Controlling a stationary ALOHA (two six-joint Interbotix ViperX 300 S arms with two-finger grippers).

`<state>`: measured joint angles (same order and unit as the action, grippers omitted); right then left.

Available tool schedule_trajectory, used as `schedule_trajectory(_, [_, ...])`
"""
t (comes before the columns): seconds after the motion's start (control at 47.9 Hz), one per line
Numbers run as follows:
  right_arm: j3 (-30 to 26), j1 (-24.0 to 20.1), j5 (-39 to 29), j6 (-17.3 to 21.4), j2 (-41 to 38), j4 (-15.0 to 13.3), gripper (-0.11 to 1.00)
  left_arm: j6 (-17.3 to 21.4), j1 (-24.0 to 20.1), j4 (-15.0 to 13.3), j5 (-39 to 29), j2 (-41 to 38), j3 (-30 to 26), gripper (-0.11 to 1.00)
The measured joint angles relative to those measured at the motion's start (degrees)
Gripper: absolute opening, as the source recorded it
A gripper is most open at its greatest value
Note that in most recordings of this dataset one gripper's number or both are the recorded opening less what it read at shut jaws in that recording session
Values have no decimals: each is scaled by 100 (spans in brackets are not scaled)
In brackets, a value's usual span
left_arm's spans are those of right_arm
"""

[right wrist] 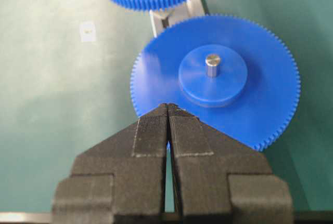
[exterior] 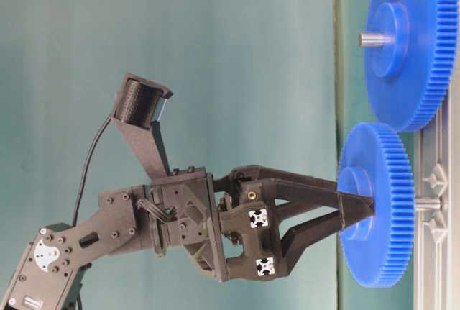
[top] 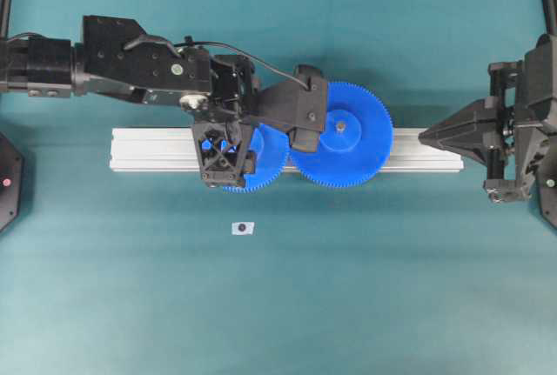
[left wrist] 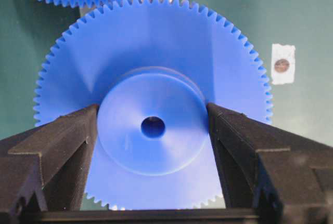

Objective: Insert the small gear onto the shaft.
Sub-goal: 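Align the gear's bore with the left shaft, meshing with the large gear, then push the gear down onto the shaft and open the left gripper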

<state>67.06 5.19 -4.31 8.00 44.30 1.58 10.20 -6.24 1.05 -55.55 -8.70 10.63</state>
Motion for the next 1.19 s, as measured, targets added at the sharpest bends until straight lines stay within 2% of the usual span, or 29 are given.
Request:
schedule_trajectory(0.689, [0,-9,0,0,-9,0,3,-44,18,0,-35,0,0,70])
schedule_trajectory(0.731, [0,0,0,0,0,0,3,-70,26,0,-35,0,0,75])
schedule_trajectory(0.815, [0,-9,0,0,0,0,3,-123,26,9,-79,0,0,90])
schedule_trajectory(0.856, [0,0,0,0,-9,0,3,-158,18,9,-123,0,-9,91])
schedule_trajectory(1.003, [0,-9,-9,0,0,0,3,-202,62,9,-158,0,-105,86])
schedule_trajectory(1.191, [0,-9,-9,0,0,0,3,-193,158,9,-176,0,-237,86])
